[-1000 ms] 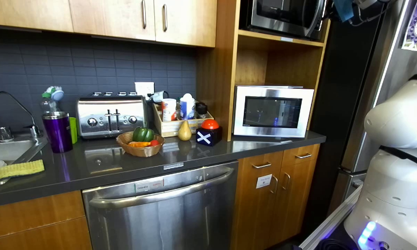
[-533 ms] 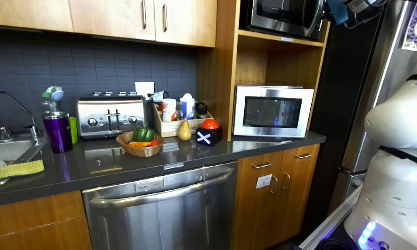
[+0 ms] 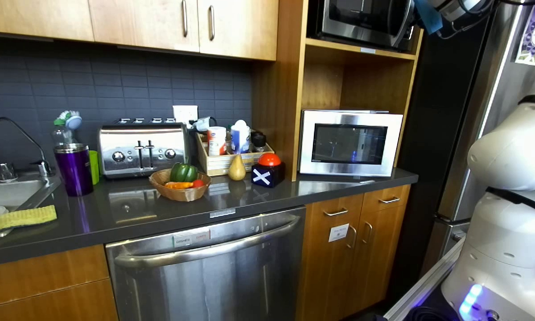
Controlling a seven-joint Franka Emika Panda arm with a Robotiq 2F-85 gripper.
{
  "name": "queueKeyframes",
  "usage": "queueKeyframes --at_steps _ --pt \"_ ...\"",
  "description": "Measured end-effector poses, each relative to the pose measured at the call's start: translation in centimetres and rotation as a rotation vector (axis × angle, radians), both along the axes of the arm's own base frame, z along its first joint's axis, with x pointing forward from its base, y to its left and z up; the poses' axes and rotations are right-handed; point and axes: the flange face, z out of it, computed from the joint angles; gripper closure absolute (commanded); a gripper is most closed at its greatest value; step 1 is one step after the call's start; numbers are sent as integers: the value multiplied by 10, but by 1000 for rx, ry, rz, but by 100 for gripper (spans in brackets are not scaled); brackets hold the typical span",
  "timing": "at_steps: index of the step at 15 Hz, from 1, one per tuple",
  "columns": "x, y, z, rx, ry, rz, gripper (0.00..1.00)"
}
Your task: Press a button on the upper microwave.
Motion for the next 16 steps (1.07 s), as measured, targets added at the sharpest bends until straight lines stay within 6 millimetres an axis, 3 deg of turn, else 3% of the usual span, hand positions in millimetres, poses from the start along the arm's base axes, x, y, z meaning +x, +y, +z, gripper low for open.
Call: queueKeyframes --at_steps 16 --pt "10 1 -7 -3 7 0 100"
